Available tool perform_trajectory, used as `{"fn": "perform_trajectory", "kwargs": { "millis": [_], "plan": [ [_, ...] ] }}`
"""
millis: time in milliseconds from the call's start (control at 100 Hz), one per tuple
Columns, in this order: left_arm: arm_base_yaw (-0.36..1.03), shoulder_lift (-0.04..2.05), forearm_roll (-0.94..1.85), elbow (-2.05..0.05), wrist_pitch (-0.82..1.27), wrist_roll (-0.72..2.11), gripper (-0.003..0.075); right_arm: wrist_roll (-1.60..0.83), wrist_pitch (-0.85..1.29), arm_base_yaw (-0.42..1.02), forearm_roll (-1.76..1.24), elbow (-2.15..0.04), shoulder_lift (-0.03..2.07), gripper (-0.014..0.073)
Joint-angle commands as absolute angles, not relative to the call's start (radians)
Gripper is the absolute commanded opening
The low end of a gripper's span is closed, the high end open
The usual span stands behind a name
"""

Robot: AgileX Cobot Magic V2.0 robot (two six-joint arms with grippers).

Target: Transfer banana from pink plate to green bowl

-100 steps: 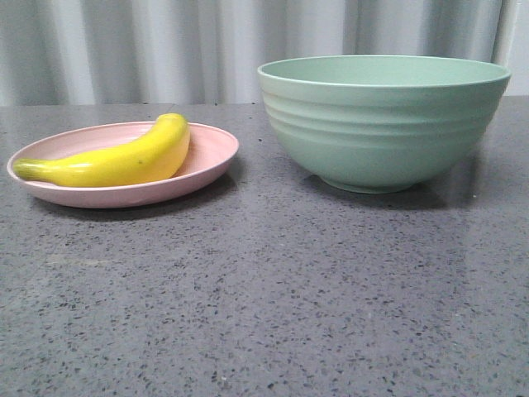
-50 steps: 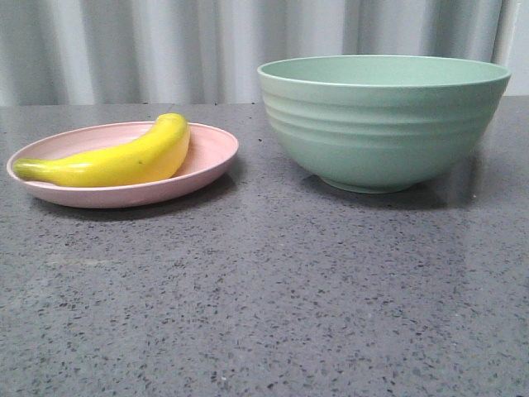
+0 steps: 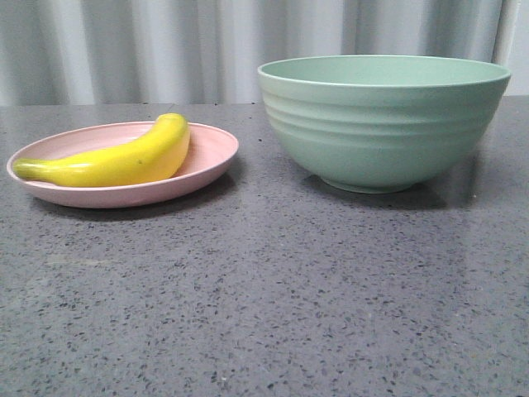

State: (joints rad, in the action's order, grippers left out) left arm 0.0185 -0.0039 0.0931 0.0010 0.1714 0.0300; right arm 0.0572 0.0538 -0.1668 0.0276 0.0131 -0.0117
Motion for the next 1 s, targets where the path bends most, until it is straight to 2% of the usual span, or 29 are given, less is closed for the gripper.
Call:
{"fn": "perform_trajectory", "kwargs": {
  "millis": [0,570,720,990],
  "plan": [
    [0.019,-0.038,0.104,0.026,0.083,0.026,-0.0019,0.051,-0.031,-0.173,0.027,0.039,-0.030,-0.0076],
    [0.019,-0.038,0.104,0.026,0.081,0.026,-0.0019,0.051,-0.031,-0.173,0.027,0.039,-0.030,-0.0076],
    [0.019,-0.038,0.172,0.016,0.018,0.026,-0.0019,0.053,-0.031,-0.173,-0.014,0.025,-0.030,-0.0076],
    [0.019,0.016,0.169,-0.161,0.068,0.026,-0.0019,0.051,0.203,-0.171,-0.062,-0.157,0.029,-0.0072]
  ]
}}
